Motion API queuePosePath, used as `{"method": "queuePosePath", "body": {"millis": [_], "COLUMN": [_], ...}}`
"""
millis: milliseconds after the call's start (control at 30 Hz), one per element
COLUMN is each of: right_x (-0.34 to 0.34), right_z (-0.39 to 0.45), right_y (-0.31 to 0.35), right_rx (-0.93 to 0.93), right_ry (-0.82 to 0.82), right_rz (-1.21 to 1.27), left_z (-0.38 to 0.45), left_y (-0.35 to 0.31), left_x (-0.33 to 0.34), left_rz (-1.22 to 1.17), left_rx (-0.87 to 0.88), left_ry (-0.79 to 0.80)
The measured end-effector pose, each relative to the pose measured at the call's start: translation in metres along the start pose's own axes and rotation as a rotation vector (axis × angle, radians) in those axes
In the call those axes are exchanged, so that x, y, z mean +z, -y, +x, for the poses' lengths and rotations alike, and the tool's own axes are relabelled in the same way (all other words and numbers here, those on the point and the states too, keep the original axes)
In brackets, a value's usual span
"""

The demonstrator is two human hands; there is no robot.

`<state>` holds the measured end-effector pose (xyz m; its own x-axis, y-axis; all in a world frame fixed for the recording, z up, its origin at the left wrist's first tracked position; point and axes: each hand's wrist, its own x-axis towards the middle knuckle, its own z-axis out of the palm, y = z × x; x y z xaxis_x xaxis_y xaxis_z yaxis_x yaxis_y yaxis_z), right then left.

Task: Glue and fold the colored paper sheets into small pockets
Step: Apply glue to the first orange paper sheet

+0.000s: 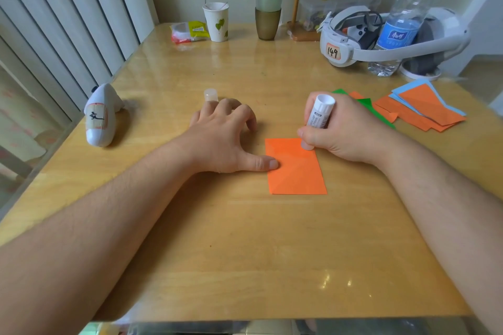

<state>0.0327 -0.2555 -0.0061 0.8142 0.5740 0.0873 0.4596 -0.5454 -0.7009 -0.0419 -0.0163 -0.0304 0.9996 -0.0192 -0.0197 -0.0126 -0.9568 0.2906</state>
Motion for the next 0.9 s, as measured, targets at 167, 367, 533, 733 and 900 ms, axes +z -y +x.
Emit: {"method": "queuePosePath", "body": {"millis": [167,367,533,733,900], "right_x": [0.001,-0.018,-0.004,0.008,0.01], "right_z": [0.002,0.006,-0.003,-0.012,-0.011], "right_y": [-0.004,0.01,0.013,0.003,-0.001], "right_rx": [0.008,0.013,0.029,0.009,-0.004], "right_ry": [-0.065,-0.2,-0.122,-0.151,-0.131], "right_rz": [-0.04,0.124,0.011,0.017,-0.04], "left_z": [0.0,-0.001,-0.003,-0.002,-0.001], "left_y": [0.0,-0.001,-0.002,-0.003,-0.002], "left_x": [0.0,-0.001,-0.002,0.0,0.0], "left_rz": [0.004,0.001,0.015,0.017,0.018], "left_rx": [0.001,-0.002,-0.002,-0.014,-0.012], "left_ry": [-0.003,0.007,0.004,0.006,0.003]}}
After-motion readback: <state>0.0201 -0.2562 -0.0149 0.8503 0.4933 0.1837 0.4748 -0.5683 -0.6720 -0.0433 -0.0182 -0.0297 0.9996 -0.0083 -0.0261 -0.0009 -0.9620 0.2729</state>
